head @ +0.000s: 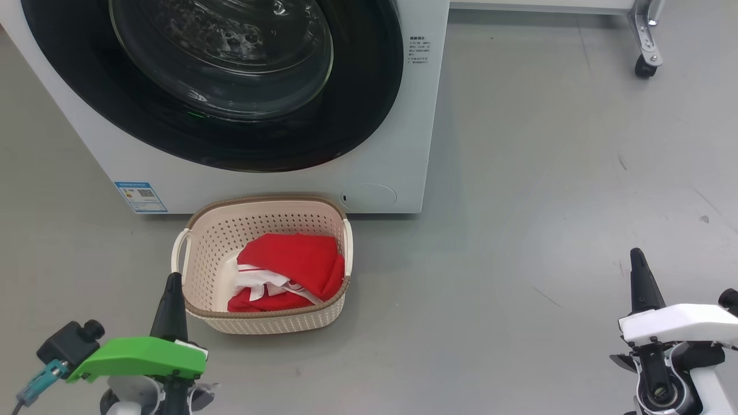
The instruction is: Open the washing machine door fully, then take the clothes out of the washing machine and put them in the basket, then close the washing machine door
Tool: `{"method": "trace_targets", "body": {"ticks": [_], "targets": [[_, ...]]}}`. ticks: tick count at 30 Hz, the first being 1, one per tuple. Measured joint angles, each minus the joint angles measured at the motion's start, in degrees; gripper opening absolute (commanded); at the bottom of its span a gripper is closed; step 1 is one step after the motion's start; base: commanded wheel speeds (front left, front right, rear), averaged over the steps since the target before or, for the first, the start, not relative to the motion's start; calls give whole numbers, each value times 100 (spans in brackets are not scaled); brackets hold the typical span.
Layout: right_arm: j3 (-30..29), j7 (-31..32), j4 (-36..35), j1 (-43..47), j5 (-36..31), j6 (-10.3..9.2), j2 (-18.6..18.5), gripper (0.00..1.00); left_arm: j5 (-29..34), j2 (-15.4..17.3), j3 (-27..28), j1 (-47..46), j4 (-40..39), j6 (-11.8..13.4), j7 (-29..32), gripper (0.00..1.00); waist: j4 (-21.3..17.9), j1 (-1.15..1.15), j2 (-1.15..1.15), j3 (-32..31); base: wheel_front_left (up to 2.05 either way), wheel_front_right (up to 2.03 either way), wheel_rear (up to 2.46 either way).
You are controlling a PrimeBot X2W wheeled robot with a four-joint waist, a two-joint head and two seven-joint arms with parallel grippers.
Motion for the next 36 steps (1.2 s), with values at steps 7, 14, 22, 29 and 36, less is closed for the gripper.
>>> {"method": "trace_targets", "body": {"ticks": [7, 14, 22, 29, 36], "targets": [[-92, 121, 48, -1, 439, 5, 30, 0, -477, 26, 78, 2, 26, -87, 104, 0, 6, 0, 0, -59, 0, 0, 0], [-180, 234, 85, -2, 903, 5, 75, 0, -929, 69, 192, 3, 60, -143, 248, 0, 11, 0, 0, -118, 0, 0, 0], [-286, 412, 140, -5, 1400, 49, 102, 0, -1501, 107, 286, 4, 114, -243, 356, 0, 18, 0, 0, -185, 0, 0, 0], [-375, 532, 183, -7, 1831, 49, 133, 0, -1949, 134, 394, 4, 143, -299, 485, 0, 23, 0, 0, -244, 0, 0, 0], [-467, 657, 230, -9, 2294, 55, 182, 0, -2396, 152, 476, 5, 169, -376, 599, 0, 29, 0, 0, -303, 0, 0, 0]]}}
